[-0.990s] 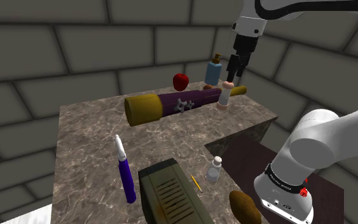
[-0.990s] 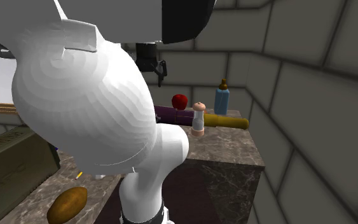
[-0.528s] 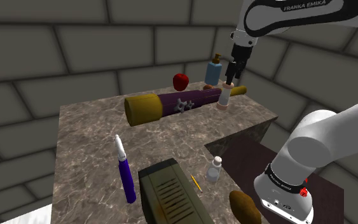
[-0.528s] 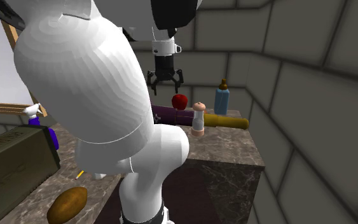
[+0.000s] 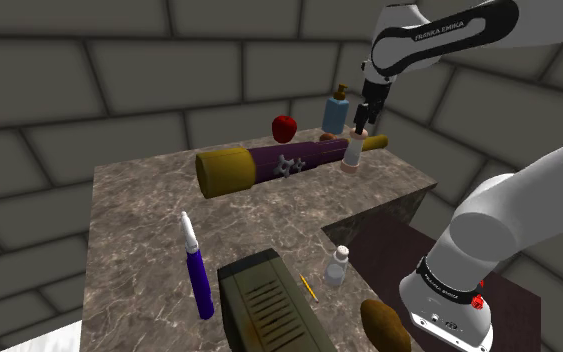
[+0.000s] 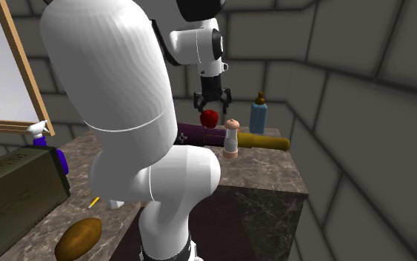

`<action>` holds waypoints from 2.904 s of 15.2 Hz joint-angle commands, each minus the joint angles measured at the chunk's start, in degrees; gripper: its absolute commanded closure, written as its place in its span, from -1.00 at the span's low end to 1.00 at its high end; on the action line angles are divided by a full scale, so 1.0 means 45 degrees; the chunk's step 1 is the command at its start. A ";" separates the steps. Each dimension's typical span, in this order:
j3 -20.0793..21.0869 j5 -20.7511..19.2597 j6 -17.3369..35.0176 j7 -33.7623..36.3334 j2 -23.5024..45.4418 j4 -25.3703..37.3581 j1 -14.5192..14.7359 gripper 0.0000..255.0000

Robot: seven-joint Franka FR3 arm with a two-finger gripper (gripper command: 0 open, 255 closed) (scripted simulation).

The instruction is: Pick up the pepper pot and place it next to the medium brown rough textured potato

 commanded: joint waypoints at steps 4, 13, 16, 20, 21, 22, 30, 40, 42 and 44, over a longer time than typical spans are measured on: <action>-0.0831 -0.0414 0.1604 -0.0778 0.1907 0.0796 -0.0356 -1.00; -0.1377 -0.0392 0.3371 -0.1243 0.3514 0.0880 -0.0547 -1.00; -0.1423 -0.0363 0.3657 -0.1272 0.3704 0.0784 -0.0560 -1.00; -0.1423 -0.0363 0.3657 -0.1272 0.3705 0.0785 -0.0560 -1.00; -0.1423 -0.0363 0.3657 -0.1272 0.3705 0.0785 -0.0560 -1.00; -0.1423 -0.0363 0.3655 -0.1272 0.3703 0.0784 -0.0560 -1.00; -0.1423 -0.0368 0.3670 -0.1268 0.3699 0.0766 -0.0561 1.00; -0.1289 -0.0381 0.2212 -0.1355 0.3011 0.1555 -0.0529 1.00; -0.1255 -0.0375 0.1856 -0.1382 0.2869 0.1774 -0.0520 1.00; -0.1220 -0.0367 0.1503 -0.1411 0.2741 0.2003 -0.0510 1.00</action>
